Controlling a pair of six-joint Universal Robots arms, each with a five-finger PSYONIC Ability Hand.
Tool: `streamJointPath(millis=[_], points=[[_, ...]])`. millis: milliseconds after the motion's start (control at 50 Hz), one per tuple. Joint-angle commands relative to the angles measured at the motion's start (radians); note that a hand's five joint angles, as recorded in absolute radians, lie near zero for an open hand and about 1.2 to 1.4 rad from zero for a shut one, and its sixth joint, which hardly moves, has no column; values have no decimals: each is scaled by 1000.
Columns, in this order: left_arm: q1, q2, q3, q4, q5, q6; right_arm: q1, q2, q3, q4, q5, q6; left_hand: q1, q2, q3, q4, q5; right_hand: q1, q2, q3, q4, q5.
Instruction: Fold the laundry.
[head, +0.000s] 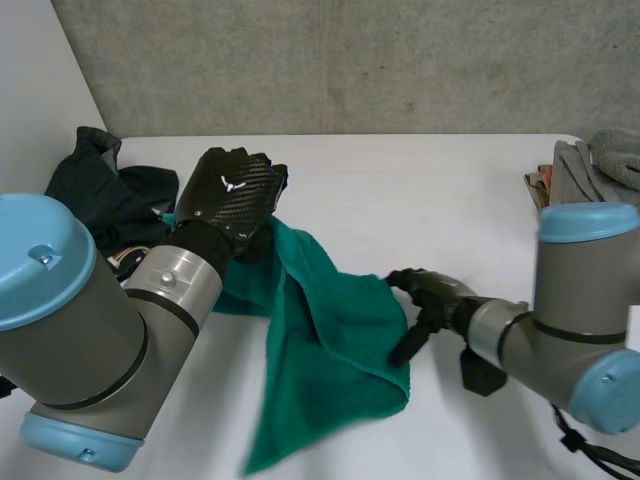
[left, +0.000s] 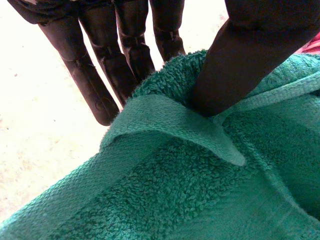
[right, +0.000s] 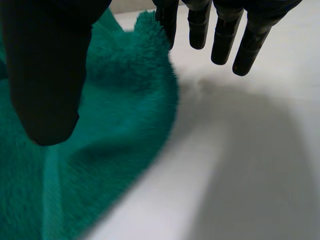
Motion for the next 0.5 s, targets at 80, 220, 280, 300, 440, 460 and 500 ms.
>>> streamJointPath(millis=[80,220,280,300,440,460,500], points=[[-8,-4,7,-2,0,-29,117,87,-77,-17,26,63,261,200,208,199,252,90,80,89,67,72],[-24,6,14,-2,-1,-43,135,89,-87,-43,183,6,261,200,208,199,252,1175,1165,1174,1152,1157],[-22,40,14,0,-3,-45,128,35,-83,-80,259,-64,261,200,208,199,252,1175,1165,1174,1152,1157],[-22,51,13,0,-5,-45,118,8,-81,-94,274,-92,261,200,208,199,252,1175,1165,1174,1152,1157],[-10,115,-3,3,-3,-118,-101,-274,-97,-185,296,-454,261,200,208,199,252,1175,1165,1174,1152,1157],[-10,115,-6,0,-2,-129,-113,-293,-107,-188,291,-490,261,200,208,199,252,1175,1165,1174,1152,1157],[-5,111,-16,0,2,-167,-86,-310,-147,-189,279,-564,261,200,208,199,252,1175,1165,1174,1152,1157]])
